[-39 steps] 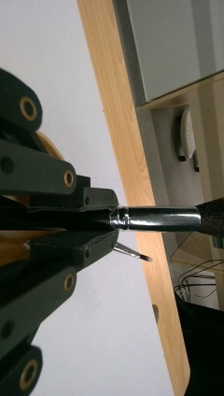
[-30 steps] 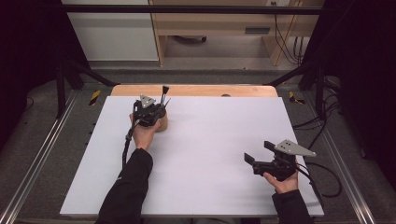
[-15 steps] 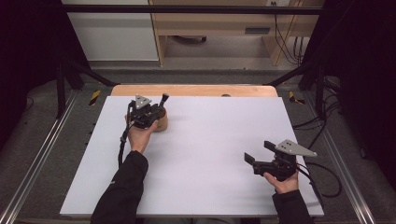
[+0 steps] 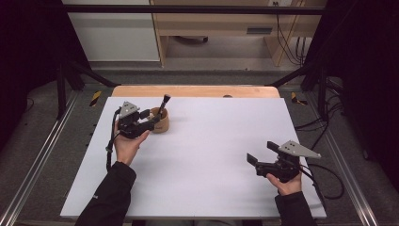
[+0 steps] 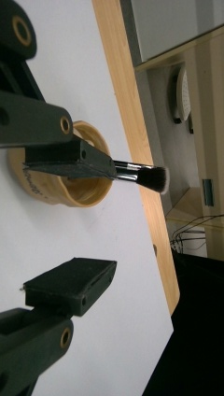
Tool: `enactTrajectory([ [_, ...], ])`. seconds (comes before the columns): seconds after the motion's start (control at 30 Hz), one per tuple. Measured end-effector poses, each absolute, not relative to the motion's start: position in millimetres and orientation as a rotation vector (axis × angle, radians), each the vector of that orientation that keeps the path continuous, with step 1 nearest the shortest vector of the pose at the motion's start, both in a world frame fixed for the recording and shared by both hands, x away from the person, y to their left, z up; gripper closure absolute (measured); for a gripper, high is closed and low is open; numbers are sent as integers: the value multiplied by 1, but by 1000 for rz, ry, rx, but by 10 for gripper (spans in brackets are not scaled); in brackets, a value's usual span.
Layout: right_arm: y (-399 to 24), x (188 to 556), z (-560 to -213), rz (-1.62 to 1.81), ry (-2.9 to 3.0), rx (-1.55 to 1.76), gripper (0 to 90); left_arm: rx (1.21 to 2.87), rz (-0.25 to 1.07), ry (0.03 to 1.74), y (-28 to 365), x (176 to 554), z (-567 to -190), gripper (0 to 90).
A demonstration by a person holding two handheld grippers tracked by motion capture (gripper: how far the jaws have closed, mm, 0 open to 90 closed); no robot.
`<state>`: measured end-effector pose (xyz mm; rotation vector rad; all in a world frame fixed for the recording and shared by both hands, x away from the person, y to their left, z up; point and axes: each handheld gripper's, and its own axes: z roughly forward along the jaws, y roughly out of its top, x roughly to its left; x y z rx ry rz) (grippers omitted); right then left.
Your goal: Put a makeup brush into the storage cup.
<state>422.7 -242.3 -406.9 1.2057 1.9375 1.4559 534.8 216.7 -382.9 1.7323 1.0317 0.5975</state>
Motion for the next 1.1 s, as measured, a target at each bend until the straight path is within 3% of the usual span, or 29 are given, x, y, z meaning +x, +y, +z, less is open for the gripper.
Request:
enactTrajectory([
  [0.37,-244,422,-406,1452,1929,1205,60,1761,560,950,228,495,-384,364],
  [1.1,-246,423,-407,1434,1937,1208,55,1790,555,953,246,443,-412,117],
])
